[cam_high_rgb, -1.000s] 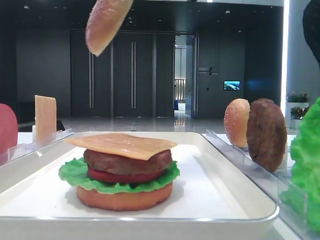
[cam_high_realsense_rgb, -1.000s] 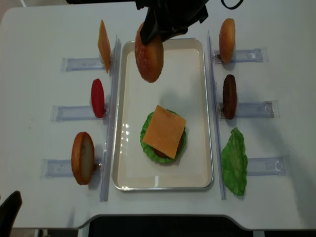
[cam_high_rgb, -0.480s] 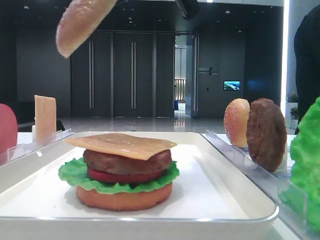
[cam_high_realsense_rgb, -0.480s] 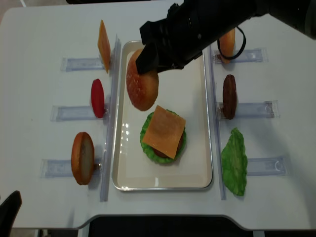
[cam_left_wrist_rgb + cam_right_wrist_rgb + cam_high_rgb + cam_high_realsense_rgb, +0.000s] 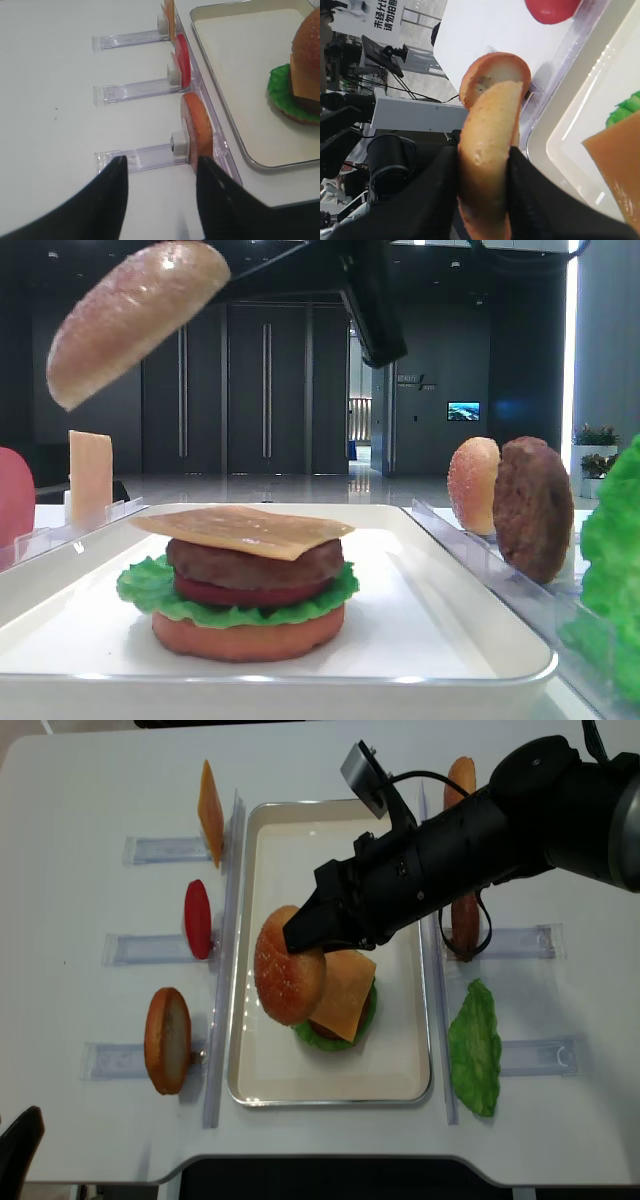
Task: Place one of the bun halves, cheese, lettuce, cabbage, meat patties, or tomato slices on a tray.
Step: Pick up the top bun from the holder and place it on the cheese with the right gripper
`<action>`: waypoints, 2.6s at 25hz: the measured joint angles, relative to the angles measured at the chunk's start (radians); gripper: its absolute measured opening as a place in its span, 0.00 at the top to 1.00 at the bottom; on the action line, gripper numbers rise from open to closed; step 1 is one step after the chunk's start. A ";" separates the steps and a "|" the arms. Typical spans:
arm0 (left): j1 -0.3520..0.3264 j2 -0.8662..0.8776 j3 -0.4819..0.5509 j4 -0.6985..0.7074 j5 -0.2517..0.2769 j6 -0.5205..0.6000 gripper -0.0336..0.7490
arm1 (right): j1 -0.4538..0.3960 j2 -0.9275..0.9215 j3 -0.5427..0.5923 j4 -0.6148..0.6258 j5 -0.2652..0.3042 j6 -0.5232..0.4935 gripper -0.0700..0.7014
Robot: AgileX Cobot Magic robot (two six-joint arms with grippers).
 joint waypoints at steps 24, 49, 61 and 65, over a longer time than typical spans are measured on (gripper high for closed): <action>0.000 0.000 0.000 0.000 0.000 -0.029 0.52 | -0.105 0.002 0.087 0.112 0.028 -0.189 0.63; 0.000 0.000 0.000 0.000 0.000 -0.030 0.52 | -0.125 0.128 0.087 0.084 0.055 -0.224 0.63; 0.000 0.000 0.000 0.000 0.000 -0.030 0.52 | -0.125 0.135 0.087 0.090 0.062 -0.222 0.63; 0.000 0.000 0.000 0.000 0.000 -0.030 0.52 | -0.125 0.135 0.087 0.090 0.057 -0.220 0.63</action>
